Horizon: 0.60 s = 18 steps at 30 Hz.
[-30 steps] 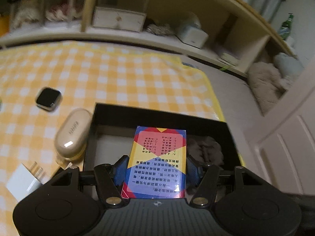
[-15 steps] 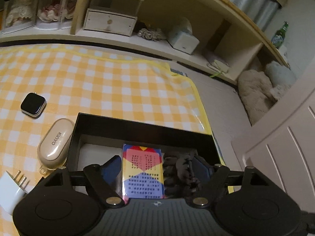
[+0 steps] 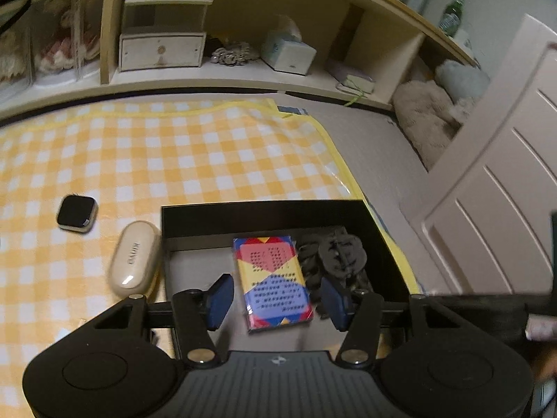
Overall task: Organize rigid objects
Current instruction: 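Carry the card box into the black box and open the left tool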
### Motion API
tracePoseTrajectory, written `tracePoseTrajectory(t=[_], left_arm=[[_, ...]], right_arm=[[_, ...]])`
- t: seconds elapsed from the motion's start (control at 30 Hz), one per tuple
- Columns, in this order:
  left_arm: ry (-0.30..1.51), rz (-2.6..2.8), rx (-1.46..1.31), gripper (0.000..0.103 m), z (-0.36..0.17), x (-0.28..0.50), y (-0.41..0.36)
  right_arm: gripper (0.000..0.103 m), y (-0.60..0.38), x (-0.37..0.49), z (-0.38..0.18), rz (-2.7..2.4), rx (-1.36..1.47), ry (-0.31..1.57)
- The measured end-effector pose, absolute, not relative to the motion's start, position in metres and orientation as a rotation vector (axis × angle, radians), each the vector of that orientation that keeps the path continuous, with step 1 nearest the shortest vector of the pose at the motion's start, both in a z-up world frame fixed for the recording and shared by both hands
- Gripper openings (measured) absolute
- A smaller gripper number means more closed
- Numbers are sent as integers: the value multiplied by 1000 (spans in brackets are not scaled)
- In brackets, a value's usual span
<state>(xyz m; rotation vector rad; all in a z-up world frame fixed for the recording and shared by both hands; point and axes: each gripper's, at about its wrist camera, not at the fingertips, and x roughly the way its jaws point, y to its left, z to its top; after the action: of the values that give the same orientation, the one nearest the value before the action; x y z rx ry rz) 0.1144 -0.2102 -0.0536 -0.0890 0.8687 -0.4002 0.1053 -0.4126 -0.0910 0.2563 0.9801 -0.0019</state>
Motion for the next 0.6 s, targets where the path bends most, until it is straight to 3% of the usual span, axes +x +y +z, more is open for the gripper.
tracePoseTrajectory(t=[0.1,0.33,0.53,0.6], left_arm=[[867,-422,-54,59,-45,106,-204],[835,-485,27,89,-25,80,-193],[818,-521,80,103,-16,60,-184],[816,-530,99,103,-14,54,-181]], right_arm=[[7,-413,105,-91,-1,261,980],[7,-413,105,-91,-4,257,980],[7,-413,105,-91,-4,256,979],[7,-413,104,-91,-4,255,978]])
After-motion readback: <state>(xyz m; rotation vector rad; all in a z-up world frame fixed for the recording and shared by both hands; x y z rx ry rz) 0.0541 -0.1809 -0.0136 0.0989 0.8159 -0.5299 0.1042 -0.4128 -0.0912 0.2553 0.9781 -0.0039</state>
